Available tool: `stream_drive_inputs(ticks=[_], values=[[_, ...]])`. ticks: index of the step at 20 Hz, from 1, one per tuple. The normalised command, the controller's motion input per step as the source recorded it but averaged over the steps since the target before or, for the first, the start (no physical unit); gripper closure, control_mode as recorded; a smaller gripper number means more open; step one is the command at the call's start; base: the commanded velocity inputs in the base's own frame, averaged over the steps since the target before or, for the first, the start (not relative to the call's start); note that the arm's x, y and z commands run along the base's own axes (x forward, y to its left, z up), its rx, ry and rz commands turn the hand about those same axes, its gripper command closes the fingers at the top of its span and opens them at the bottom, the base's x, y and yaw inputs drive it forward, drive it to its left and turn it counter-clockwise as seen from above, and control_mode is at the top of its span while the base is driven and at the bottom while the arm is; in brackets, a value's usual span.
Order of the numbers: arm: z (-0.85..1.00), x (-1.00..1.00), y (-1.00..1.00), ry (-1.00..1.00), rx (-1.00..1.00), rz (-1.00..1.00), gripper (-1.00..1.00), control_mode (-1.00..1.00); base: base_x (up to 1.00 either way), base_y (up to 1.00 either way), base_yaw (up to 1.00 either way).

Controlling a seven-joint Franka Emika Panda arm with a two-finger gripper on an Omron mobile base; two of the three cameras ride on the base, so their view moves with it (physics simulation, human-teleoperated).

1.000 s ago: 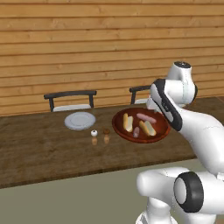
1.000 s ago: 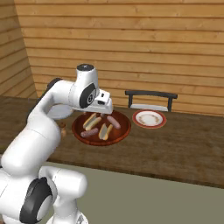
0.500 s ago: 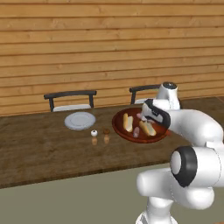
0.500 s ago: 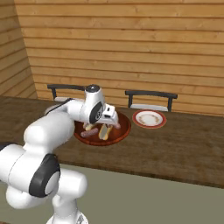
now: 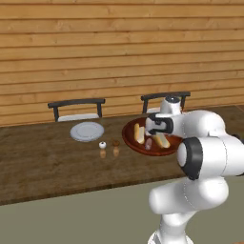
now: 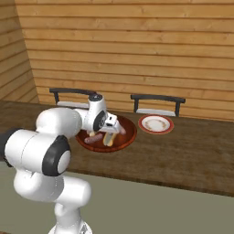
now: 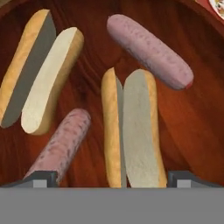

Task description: Place one bun and one sausage from the bowl on each plate.

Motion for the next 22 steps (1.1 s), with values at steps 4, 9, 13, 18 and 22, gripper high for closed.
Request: stream_drive_inputs(ticks=[4,9,13,18,22], values=[[-0.37,0.07,-0.19,0.03,0.00,-0.06,-1.00,-1.00,0.00,0.00,0.00],[-0.25,0.17,-0.02,0.04,0.00,-0.04,-1.00,-1.00,0.00,0.00,0.00],[-0.10,0.00,-0.20,0.01,0.00,0.00,-1.00,-1.00,0.00,0.00,0.00],[-0.27,0.06,0.00,0.00,0.00,0.00,-1.00,-1.00,0.00,0.00,0.00],[-0.42,0.02,0.00,0.00,0.00,0.00,1.00,-1.00,0.00,0.00,0.00]])
